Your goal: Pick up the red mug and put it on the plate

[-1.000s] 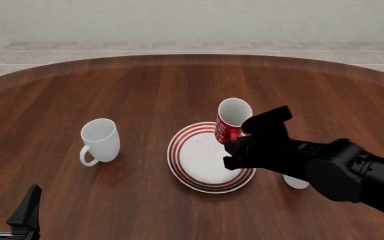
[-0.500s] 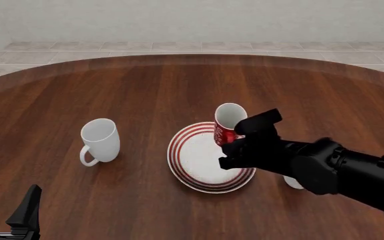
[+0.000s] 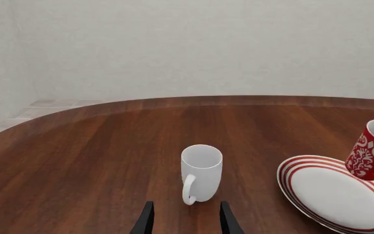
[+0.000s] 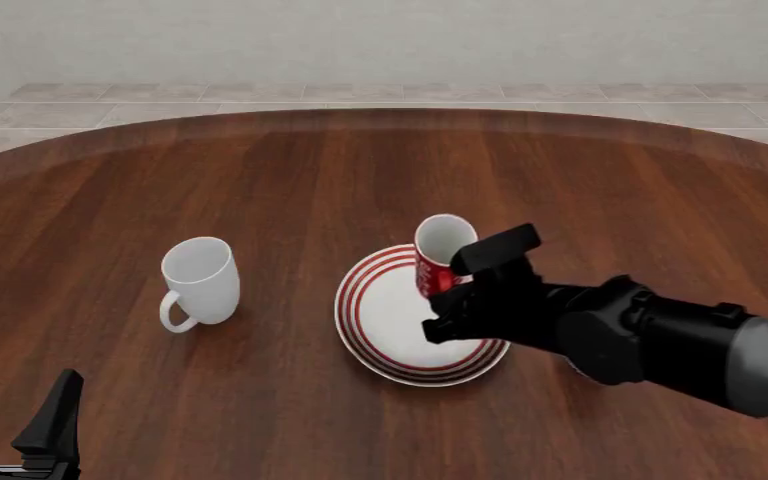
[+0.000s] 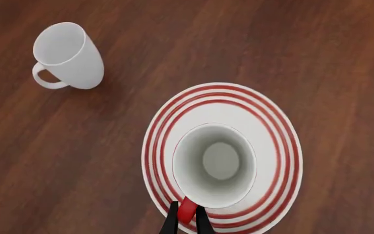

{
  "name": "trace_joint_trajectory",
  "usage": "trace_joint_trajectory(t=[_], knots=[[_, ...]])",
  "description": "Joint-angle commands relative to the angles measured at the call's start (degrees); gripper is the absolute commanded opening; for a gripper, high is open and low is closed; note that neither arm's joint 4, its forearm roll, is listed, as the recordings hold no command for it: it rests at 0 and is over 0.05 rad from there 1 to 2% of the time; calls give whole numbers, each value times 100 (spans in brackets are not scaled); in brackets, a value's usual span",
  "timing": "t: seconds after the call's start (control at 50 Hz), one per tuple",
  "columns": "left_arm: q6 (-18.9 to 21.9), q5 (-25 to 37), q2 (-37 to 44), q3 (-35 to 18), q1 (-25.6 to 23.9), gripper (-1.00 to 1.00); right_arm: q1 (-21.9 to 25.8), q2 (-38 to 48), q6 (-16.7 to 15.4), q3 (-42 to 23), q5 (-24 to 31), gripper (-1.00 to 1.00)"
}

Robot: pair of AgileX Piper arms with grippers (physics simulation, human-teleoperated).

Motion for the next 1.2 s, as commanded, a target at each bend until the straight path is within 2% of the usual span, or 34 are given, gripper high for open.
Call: trace_joint_trajectory(t=[0.02,1.2], knots=[[1,0,0,0,1,100,64,133,57,-33,-72,-100],[0,0,0,0,-1,100,78,533,45,-42,-167,-100]])
